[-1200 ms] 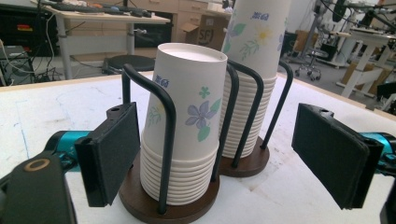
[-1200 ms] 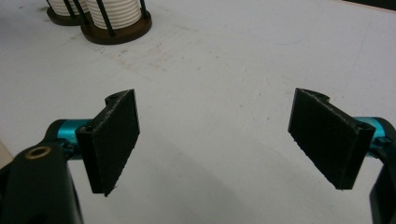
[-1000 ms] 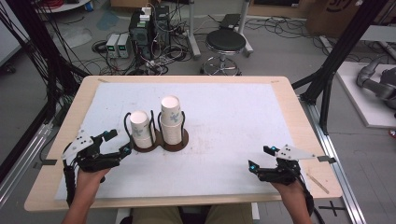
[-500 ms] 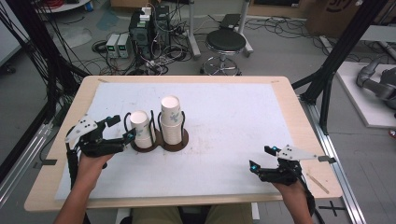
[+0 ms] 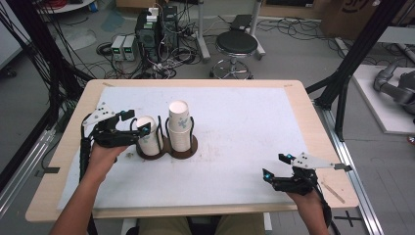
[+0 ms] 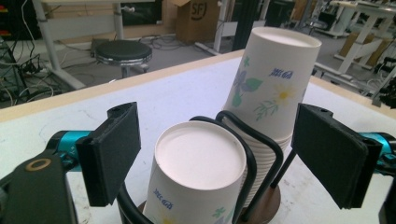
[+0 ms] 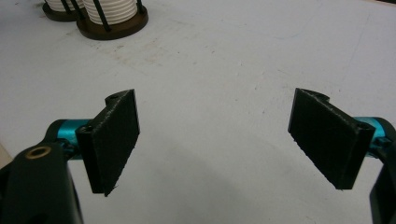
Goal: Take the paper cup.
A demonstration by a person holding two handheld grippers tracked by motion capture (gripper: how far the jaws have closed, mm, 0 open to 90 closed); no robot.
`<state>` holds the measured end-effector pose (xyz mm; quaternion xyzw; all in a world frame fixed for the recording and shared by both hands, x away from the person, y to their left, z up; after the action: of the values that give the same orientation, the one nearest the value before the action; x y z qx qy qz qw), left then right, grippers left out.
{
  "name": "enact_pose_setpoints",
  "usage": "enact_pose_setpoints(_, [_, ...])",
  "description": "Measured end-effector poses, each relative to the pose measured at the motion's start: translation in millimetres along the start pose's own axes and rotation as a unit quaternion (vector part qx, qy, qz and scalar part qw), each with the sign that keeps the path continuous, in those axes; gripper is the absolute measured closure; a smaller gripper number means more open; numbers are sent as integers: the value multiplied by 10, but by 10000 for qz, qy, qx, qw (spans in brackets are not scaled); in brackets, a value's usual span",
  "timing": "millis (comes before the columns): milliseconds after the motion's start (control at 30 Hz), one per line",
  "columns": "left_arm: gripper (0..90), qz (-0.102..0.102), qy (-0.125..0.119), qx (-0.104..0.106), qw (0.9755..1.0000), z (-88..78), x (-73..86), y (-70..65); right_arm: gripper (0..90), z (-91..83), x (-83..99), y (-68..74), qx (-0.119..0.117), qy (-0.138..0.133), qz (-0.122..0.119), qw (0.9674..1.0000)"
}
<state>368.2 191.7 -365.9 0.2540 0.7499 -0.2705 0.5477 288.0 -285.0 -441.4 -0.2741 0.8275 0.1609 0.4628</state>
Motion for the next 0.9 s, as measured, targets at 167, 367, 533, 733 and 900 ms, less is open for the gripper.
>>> enact_pose_setpoints(167, [164, 111, 308, -39, 9995, 90, 20, 0, 169, 17, -2, 22, -33, 28, -52, 10000])
enact_pose_setpoints(367, [171, 147, 547, -98, 9983, 148, 66, 20, 170, 13, -5, 20, -38, 19, -47, 10000])
enact_pose_setpoints(533, [193, 156, 633, -112, 9978, 180, 87, 17, 170, 13, 1, 18, -44, 36, -29, 10000])
enact_pose_setpoints(733, [245, 205, 832, -138, 9962, 227, 131, 19, 170, 11, 0, 15, -49, 25, -50, 10000])
enact_pose_setpoints(900, [294, 118, 864, -240, 9959, 229, 162, 56, 171, 10, 4, 12, -51, 30, -45, 10000])
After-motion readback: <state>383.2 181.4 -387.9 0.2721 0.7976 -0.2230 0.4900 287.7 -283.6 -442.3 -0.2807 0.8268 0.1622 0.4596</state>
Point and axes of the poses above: each handheld gripper's, and its own axes: z roughly forward along the jaws, x roughly out of its underside, y roughly to its left, the point moved 5 cm from there along z, roughly forward along the jaws, and after that the axes turned 2 degrees about x, right-handed, at the moved point
